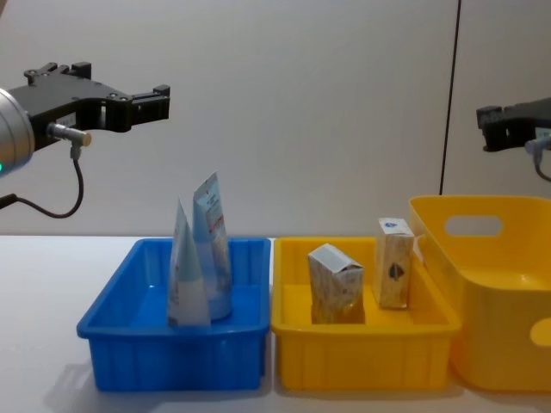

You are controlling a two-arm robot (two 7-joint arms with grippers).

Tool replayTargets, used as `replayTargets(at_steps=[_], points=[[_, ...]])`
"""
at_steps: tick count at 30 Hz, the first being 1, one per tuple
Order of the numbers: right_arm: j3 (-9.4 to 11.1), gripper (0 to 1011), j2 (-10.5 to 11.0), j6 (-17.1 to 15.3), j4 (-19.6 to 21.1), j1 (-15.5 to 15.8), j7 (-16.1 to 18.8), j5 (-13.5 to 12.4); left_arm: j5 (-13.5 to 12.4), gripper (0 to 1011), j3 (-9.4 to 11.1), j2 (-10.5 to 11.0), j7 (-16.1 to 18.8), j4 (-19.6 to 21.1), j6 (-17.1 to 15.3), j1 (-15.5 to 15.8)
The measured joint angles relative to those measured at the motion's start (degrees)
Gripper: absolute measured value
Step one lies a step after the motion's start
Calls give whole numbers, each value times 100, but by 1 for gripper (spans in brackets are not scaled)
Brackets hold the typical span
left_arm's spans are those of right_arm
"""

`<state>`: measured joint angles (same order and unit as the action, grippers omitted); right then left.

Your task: Bimanual collaborative sorting of washing and personal care products

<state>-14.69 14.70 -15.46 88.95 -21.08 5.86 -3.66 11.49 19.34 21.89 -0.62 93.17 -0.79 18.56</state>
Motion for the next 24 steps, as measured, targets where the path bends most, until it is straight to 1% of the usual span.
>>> replayTargets(at_steps=[24], points=[[0,0,0,0,0,0,0,0,0,1001,0,0,0,0,0,0]])
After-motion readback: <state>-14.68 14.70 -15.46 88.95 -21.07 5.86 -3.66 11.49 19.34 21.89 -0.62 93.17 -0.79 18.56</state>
